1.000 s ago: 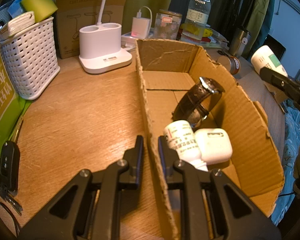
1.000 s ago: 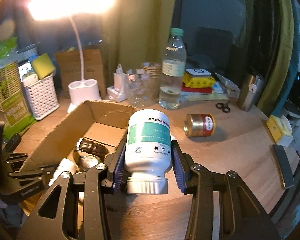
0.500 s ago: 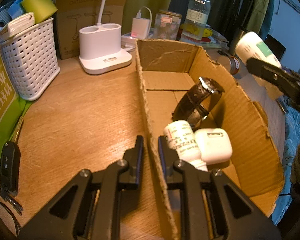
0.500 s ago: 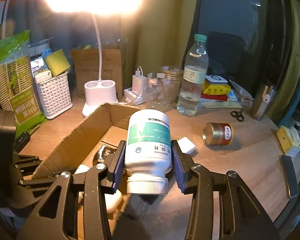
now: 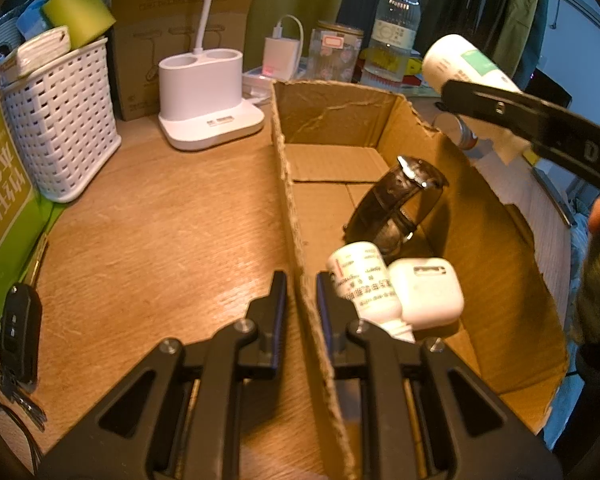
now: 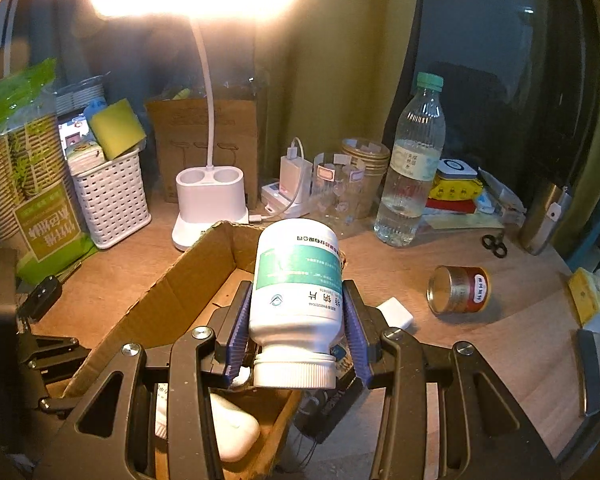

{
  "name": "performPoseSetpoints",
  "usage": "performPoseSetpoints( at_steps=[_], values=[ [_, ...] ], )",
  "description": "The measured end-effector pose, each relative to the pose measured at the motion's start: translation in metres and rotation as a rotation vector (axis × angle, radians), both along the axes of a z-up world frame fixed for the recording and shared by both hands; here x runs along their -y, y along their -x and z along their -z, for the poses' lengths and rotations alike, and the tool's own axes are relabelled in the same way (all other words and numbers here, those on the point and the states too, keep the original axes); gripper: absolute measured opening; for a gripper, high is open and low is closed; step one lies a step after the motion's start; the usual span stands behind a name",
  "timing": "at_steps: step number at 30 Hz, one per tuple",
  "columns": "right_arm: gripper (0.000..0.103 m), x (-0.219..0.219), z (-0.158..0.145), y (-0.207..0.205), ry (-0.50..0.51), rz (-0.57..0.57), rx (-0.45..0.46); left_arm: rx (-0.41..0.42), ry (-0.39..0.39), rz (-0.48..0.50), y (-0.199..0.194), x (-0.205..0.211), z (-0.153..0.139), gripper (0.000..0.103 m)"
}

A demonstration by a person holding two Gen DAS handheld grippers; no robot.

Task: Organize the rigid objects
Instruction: 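Carry the pill bottle with the right gripper into the box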

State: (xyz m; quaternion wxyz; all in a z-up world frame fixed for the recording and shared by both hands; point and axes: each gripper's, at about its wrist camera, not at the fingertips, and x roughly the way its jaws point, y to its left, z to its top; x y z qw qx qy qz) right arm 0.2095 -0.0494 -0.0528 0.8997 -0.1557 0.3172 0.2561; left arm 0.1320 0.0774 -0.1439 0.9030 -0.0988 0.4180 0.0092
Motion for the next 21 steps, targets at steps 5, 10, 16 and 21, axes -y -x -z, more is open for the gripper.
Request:
performPoseSetpoints(
  at_steps=[5, 10, 16, 21],
  values=[
    [0.045, -0.005, 0.005, -0.010, -0.001, -0.002, -0.023, 0.000, 0.002, 0.000, 0.000, 0.000, -0.001, 0.016],
    [0.045, -0.012, 0.011, -0.017, 0.010, -0.008, -0.037, 0.000, 0.002, 0.000, 0.000, 0.000, 0.000, 0.016],
    [0.045, -0.016, 0.021, -0.026, 0.027, 0.000, -0.060, 0.001, 0.001, 0.001, 0.000, 0.001, 0.000, 0.016],
    [0.045, -0.019, 0.025, -0.027, 0.038, -0.001, -0.067, 0.002, 0.000, 0.000, -0.001, 0.001, 0.000, 0.016]
  ],
)
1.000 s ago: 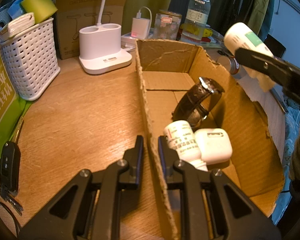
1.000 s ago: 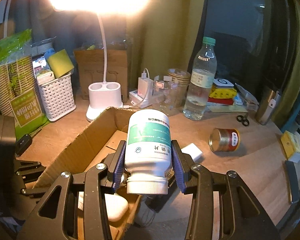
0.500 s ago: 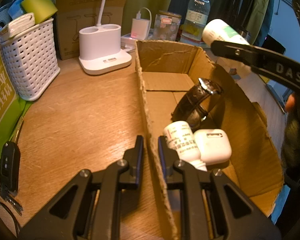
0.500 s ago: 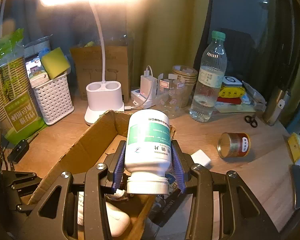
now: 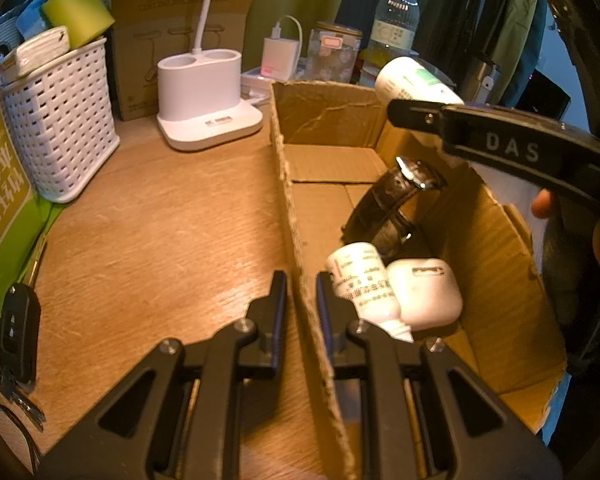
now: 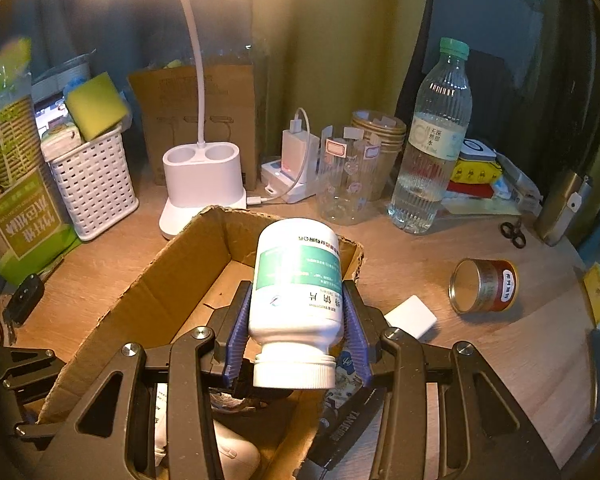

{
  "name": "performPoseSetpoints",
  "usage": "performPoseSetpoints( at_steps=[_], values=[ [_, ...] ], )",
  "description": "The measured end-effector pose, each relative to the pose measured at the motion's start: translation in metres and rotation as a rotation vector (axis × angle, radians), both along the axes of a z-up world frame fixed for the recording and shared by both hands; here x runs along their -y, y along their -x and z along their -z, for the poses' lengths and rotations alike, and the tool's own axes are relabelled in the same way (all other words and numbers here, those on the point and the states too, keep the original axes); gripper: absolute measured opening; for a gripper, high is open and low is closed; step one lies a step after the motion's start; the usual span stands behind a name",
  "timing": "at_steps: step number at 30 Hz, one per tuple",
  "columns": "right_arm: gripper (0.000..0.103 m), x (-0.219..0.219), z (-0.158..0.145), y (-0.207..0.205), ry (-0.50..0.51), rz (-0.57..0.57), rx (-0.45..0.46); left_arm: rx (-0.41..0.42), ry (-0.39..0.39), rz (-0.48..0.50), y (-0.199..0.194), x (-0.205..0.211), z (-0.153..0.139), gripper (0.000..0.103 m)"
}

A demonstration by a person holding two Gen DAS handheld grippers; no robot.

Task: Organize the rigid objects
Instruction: 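Carry the pill bottle with the right gripper into the box, then open the right gripper to set the bottle upright in the box, then move the right gripper to the black flashlight beside the box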

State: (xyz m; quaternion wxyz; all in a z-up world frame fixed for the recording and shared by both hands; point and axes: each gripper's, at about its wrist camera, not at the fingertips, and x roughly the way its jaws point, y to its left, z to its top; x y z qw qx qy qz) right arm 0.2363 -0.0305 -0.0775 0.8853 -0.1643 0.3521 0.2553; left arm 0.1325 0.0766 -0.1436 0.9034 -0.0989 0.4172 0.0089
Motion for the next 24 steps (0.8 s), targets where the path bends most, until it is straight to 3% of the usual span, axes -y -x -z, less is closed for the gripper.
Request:
performPoseSetpoints(
  at_steps=[5, 8, 24],
  values=[
    [0.045, -0.001, 0.000, 0.000, 0.000, -0.006, -0.005, 0.001, -0.001, 0.000, 0.000, 0.000, 0.000, 0.016],
    [0.052, 0.001, 0.000, -0.001, -0.005, 0.001, -0.006, 0.003, -0.003, 0.000, 0.000, 0.001, 0.000, 0.016],
    [0.052, 0.024, -0.013, 0.012, -0.045, 0.036, 0.014, 0.004, -0.004, 0.001, 0.001, 0.001, -0.001, 0.016]
  ],
)
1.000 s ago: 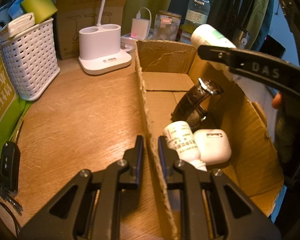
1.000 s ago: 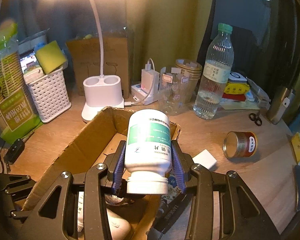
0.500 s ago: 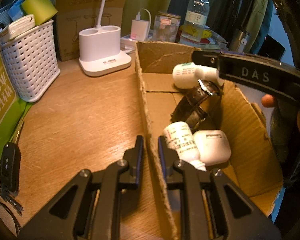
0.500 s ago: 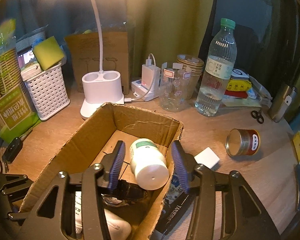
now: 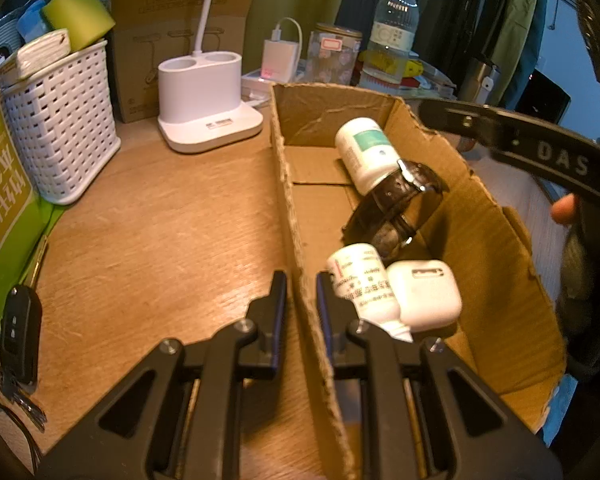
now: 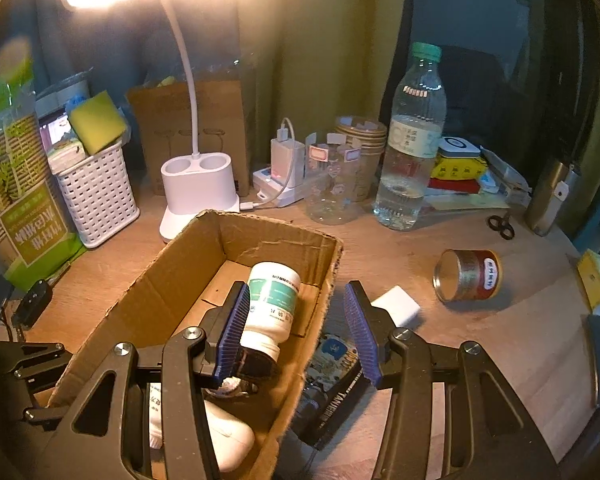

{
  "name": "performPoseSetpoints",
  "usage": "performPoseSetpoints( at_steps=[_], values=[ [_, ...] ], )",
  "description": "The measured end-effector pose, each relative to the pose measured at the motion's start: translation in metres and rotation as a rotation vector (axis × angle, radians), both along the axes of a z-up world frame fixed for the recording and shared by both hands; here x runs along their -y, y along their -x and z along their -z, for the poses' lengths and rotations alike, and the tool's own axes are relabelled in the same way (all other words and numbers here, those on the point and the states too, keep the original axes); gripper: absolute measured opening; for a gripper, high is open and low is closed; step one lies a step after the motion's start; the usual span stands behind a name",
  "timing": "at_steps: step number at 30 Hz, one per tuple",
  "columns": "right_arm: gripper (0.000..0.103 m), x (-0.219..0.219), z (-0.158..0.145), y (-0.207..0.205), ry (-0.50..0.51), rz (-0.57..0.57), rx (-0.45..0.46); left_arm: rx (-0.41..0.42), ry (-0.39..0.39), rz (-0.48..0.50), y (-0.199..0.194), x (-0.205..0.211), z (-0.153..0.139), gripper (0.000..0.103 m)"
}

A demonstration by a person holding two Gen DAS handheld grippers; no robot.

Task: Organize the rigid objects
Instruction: 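Move the right gripper to the black flashlight beside the box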

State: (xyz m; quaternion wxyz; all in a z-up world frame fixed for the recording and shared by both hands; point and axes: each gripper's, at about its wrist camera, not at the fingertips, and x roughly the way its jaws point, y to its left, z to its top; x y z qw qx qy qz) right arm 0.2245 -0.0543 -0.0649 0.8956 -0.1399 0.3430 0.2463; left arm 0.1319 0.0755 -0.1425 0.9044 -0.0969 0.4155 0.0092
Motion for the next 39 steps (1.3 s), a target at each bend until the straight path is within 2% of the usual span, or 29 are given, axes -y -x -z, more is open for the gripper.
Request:
performPoseSetpoints(
  at_steps=[19, 39],
  values=[
    [0.052, 0.052, -0.005, 0.007, -0.043, 0.091, 0.002, 0.003, -0.001, 0.002, 0.001, 0.000, -0.003, 0.016],
    [0.052, 0.076, 0.018, 0.007, -0.041, 0.117, -0.056, -0.001, 0.000, 0.003, 0.001, 0.001, -0.003, 0.016]
  ],
)
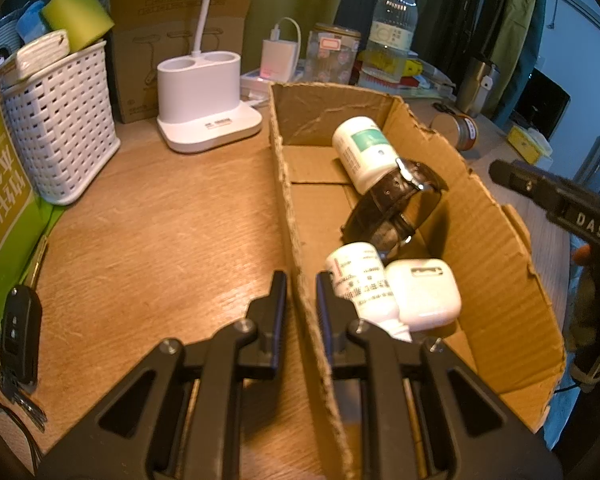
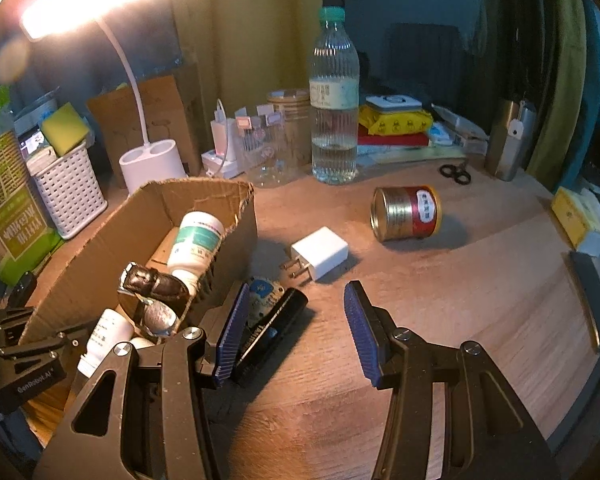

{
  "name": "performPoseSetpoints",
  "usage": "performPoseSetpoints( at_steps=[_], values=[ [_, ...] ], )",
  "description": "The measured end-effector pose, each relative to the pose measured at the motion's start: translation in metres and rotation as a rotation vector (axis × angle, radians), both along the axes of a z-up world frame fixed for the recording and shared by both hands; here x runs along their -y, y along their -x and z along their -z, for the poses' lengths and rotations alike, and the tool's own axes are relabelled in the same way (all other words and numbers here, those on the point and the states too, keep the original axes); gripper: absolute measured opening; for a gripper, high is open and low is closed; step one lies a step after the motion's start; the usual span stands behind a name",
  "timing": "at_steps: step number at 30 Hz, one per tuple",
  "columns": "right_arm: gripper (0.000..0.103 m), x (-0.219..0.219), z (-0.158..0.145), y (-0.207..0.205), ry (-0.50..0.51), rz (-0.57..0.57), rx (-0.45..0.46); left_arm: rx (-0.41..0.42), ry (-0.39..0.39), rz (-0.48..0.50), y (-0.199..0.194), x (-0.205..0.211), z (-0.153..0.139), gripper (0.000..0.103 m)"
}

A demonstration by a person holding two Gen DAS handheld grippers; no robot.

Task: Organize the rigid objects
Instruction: 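Move the right gripper to the black flashlight beside the box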

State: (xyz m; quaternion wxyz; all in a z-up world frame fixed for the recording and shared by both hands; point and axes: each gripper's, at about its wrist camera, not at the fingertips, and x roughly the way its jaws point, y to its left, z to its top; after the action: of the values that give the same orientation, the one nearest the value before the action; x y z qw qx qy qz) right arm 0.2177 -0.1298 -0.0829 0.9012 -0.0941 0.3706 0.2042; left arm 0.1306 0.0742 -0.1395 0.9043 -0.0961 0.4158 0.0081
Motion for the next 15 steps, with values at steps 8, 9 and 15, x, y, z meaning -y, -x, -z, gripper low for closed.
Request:
performPoseSetpoints(
  at_steps=[8, 9, 15],
  values=[
    [0.052, -0.004, 0.024, -0.005, -0.007, -0.020, -0.082, -0.002, -0.001, -0.001, 0.000, 0.000, 0.000, 0.016],
    [0.052, -0.004, 0.027, -0.007, -0.011, -0.019, -0.094, -0.003, -0.001, -0.001, 0.000, 0.000, 0.001, 0.016],
    [0.052, -0.003, 0.040, -0.012, -0.022, -0.006, -0.152, -0.004, 0.001, -0.002, -0.002, 0.000, 0.002, 0.016]
  ],
)
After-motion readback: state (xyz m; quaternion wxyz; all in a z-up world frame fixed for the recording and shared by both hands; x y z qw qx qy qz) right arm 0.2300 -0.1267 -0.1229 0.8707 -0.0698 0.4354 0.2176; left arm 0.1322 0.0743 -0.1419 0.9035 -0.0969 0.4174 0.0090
